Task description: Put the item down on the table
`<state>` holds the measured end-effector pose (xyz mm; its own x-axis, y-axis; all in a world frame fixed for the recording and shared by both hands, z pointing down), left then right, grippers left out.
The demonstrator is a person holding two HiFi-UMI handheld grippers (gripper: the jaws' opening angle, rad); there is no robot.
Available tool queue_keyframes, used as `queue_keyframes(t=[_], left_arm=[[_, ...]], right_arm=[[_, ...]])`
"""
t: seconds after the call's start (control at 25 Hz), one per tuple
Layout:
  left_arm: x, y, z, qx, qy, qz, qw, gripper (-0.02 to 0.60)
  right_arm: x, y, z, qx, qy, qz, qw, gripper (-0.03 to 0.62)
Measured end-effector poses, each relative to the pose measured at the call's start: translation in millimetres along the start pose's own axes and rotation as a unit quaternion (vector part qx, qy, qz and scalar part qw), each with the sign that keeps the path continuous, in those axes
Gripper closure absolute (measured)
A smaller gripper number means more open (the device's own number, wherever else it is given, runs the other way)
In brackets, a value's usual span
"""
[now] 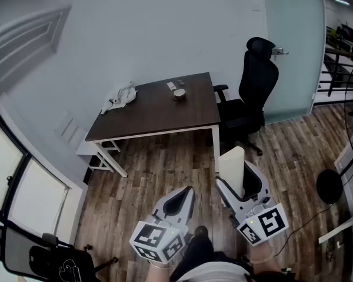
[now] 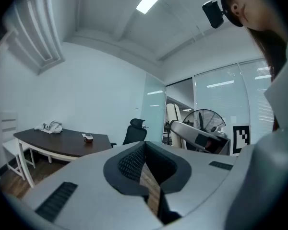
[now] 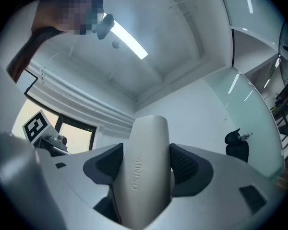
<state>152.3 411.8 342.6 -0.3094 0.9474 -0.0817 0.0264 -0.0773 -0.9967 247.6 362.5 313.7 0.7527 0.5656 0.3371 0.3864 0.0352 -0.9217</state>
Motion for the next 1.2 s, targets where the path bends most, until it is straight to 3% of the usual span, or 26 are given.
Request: queue_keyframes(t=[0.48,1.2], left_arm=[[-30,-8,12,0.006,-0.008,0.002,1.0000,0.563],[-111,-4,92,0.011,-0.006,0.001,0.9999,0.563]], right_arm=[[-15,-11,-23,-0.006,0.004,-0.005,1.000,0.283],[-101,-41,-85,0.004,0.004,0.014,1.000,0.284]])
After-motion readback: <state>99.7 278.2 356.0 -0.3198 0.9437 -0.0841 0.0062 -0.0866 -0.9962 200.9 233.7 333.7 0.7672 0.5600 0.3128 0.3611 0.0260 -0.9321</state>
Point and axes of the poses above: the fingertips, and each gripper's own axes: x backward along the fingers, z to its left, y out of its top, the point moved 1 cm from there along x, backward along the fingers, and after that the axes turned 7 degrees about -x, right-handed, at the moved point
